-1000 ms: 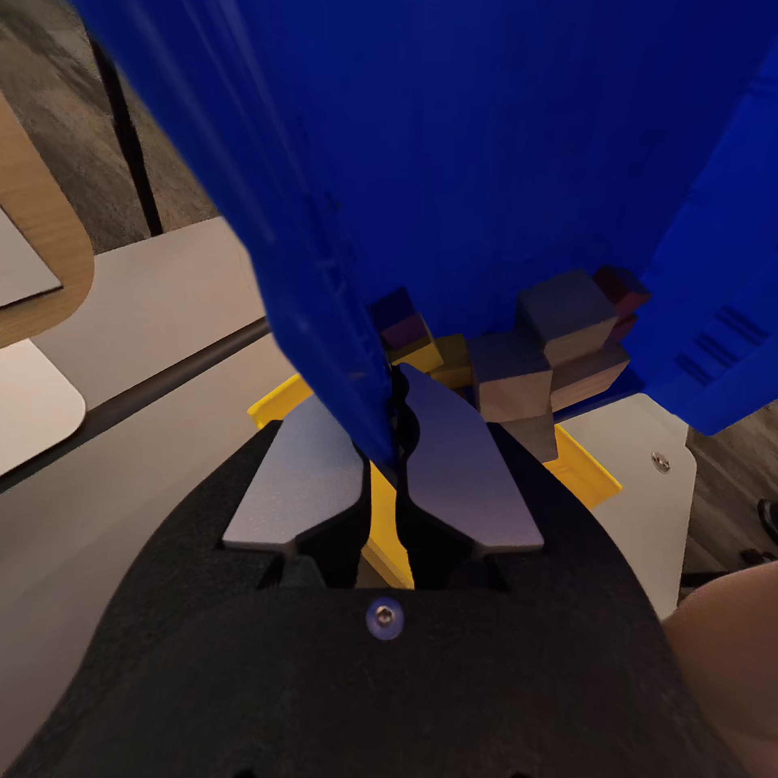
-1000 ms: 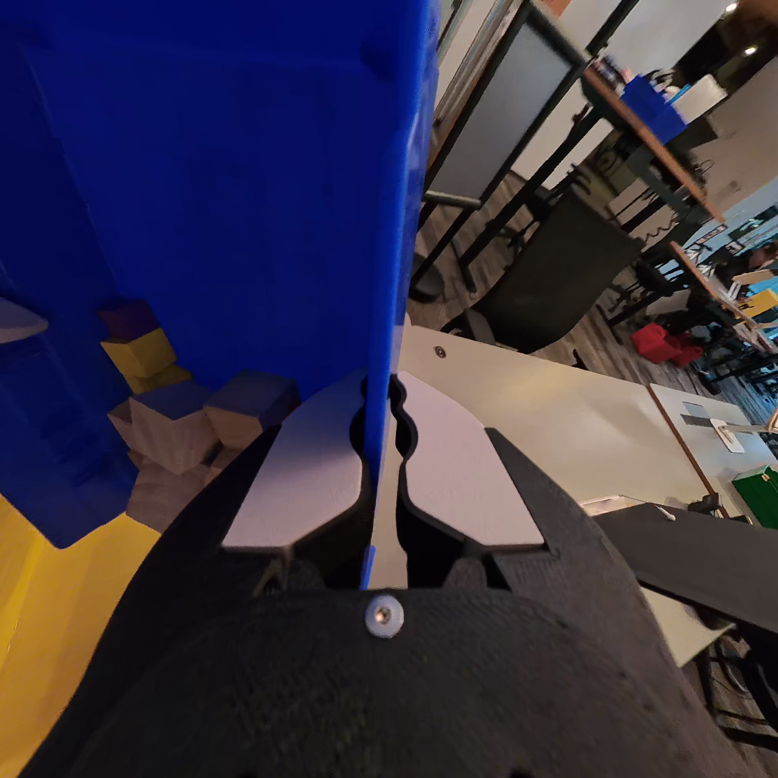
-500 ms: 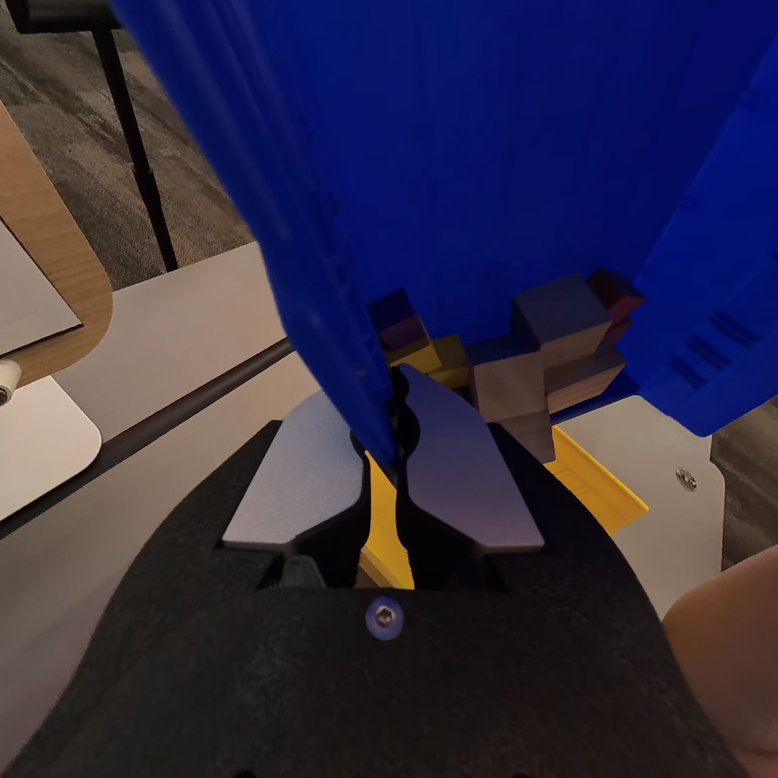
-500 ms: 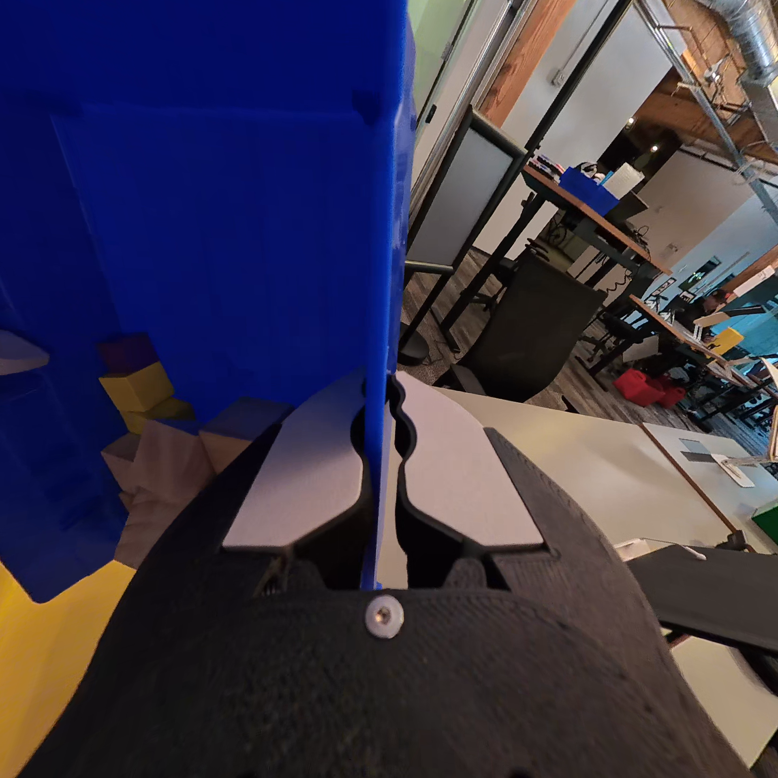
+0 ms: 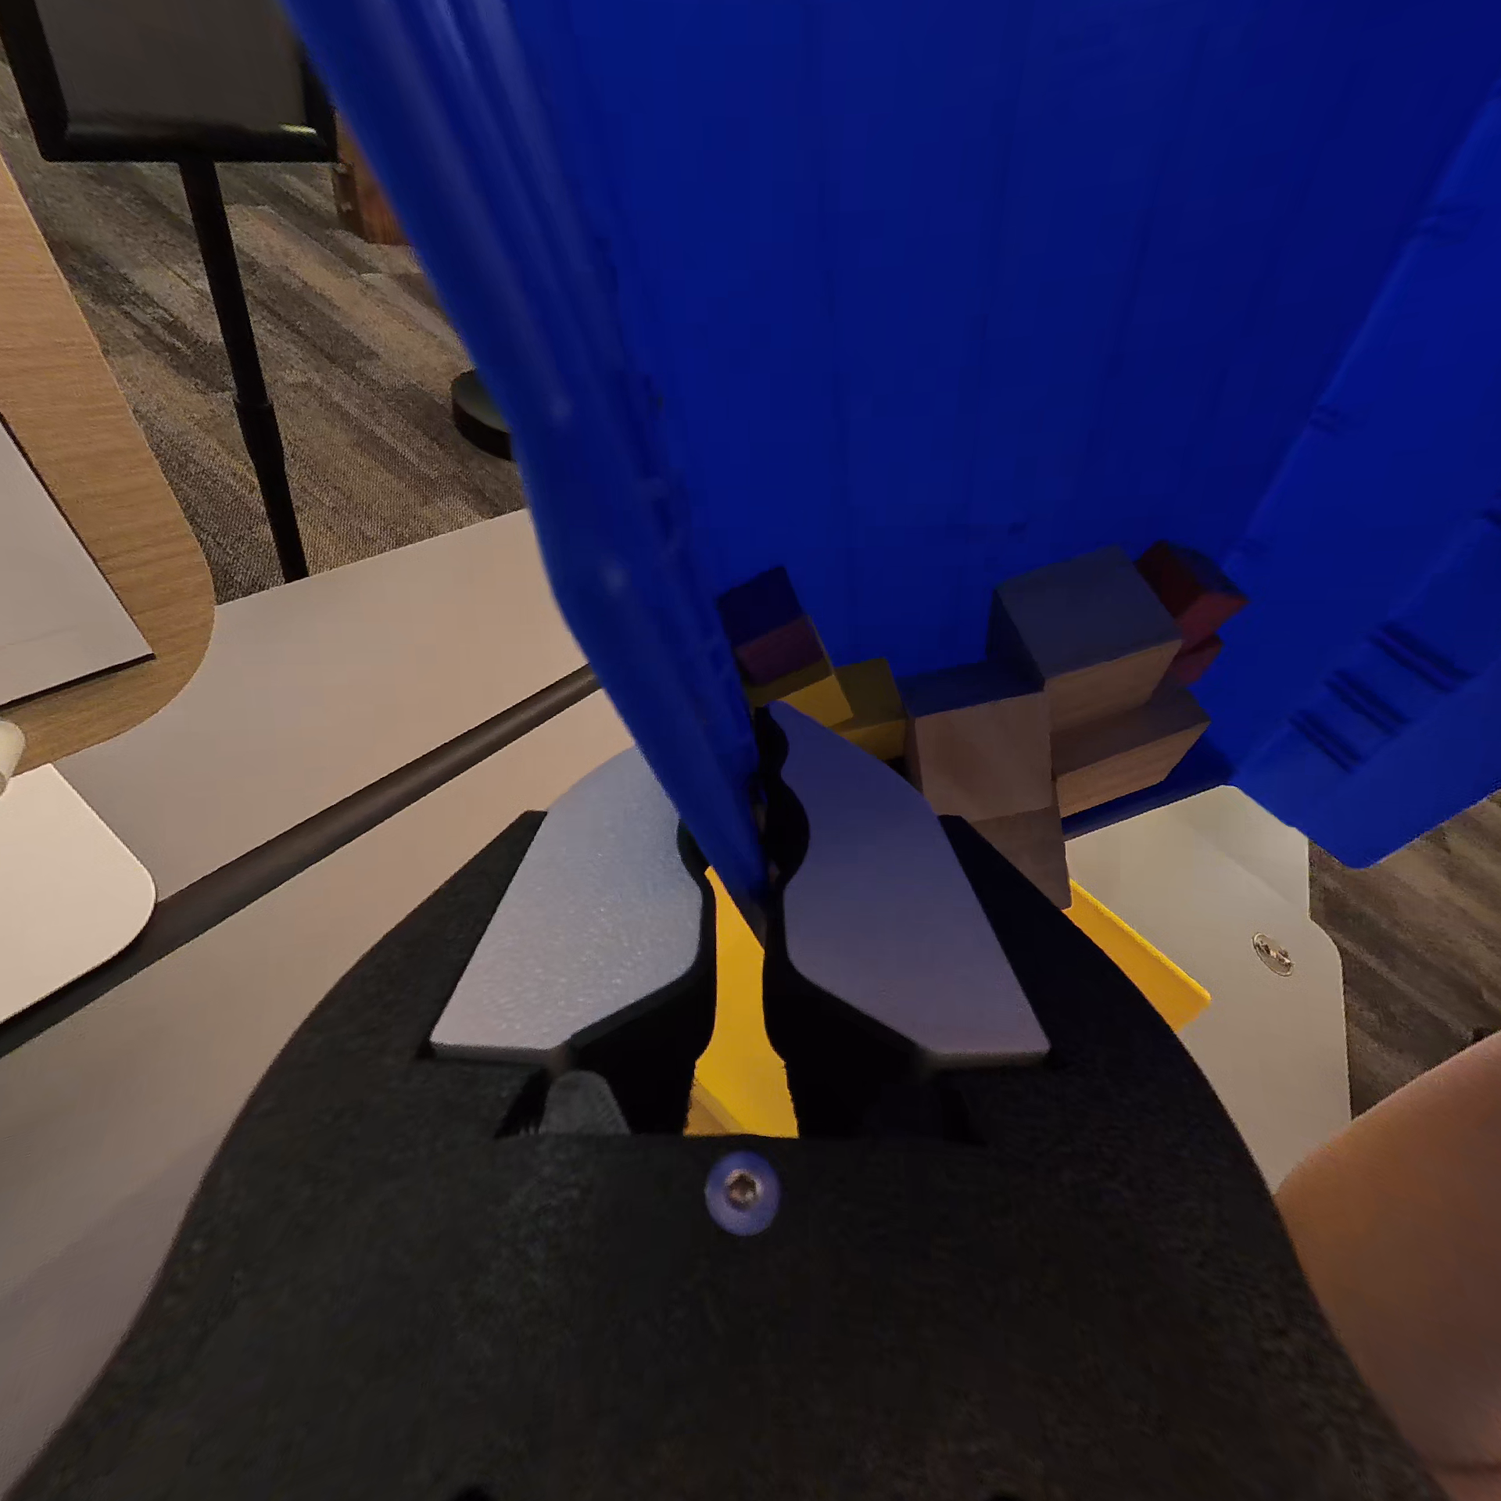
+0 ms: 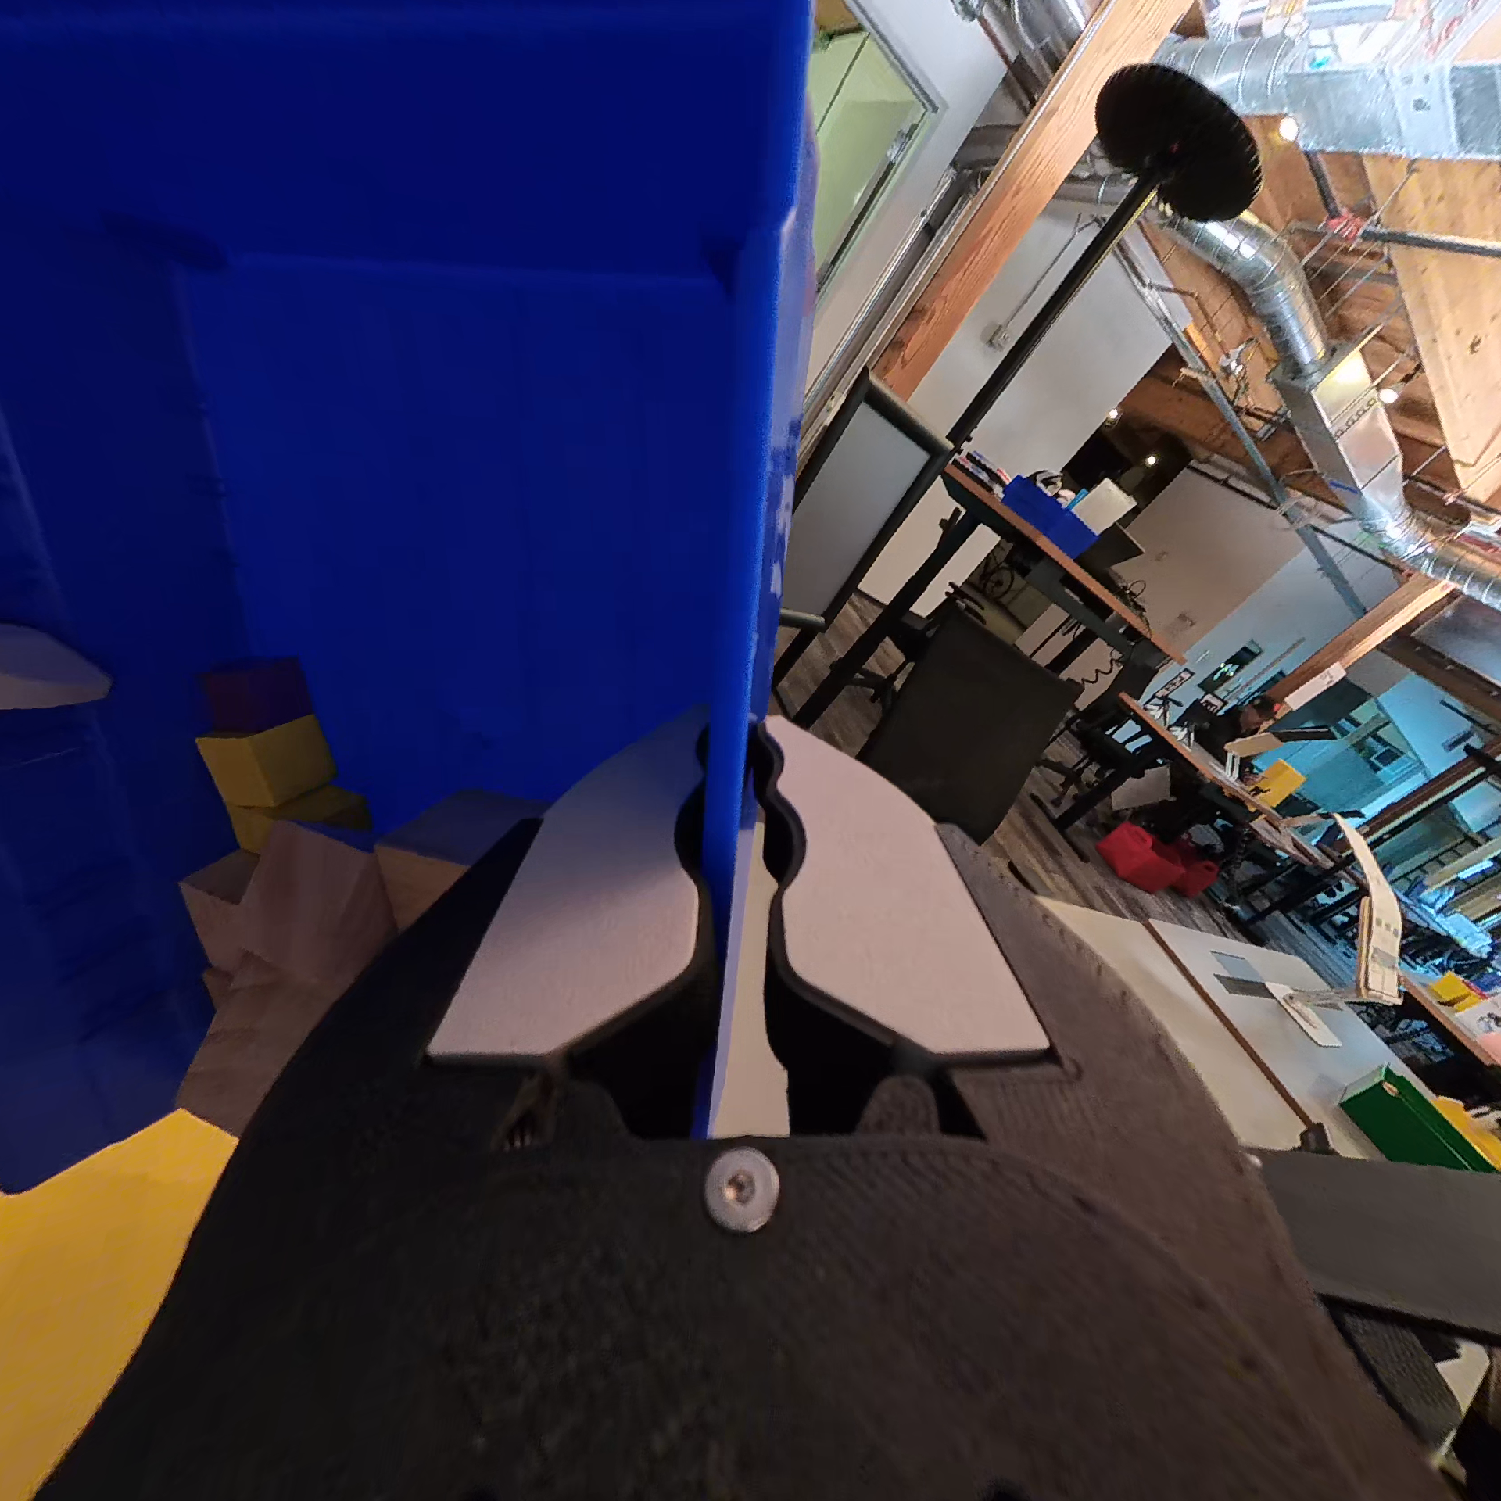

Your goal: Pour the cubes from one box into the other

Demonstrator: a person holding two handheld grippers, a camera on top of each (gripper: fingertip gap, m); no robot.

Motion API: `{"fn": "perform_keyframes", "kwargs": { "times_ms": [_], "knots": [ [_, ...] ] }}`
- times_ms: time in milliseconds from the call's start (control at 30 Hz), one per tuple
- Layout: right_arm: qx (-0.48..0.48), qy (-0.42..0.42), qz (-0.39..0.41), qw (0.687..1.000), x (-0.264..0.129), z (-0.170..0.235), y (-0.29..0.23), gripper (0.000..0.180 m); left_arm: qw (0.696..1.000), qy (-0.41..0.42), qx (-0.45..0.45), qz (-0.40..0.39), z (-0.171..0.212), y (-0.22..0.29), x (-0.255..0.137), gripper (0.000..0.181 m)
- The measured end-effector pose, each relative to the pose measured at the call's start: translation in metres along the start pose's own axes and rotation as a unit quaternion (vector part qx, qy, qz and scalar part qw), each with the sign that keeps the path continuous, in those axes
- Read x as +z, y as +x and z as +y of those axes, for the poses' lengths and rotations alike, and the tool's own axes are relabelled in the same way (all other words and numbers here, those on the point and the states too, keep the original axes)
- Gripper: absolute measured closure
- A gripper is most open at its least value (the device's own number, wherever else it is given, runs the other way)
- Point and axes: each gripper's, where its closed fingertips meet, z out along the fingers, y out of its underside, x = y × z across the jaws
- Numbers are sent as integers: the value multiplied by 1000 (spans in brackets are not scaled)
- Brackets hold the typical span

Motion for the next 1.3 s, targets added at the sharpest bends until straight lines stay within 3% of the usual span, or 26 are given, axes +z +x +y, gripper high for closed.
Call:
{"fn": "perform_keyframes", "kwargs": {
  "times_ms": [600, 800, 1300],
  "knots": [
    [2, 55, 17, 998, -8, -12, 14, 175, 999, 46, 22, 13, -13, 11, 2, 174],
    [-2, 15, -6, 1000, 9, 4, 5, 175, 1000, 10, 15, 4, 0, 0, 10, 174],
    [-5, 6, -31, 999, 24, 11, -7, 173, 1000, 13, 0, -1, -1, -14, 10, 173]
  ]
}}
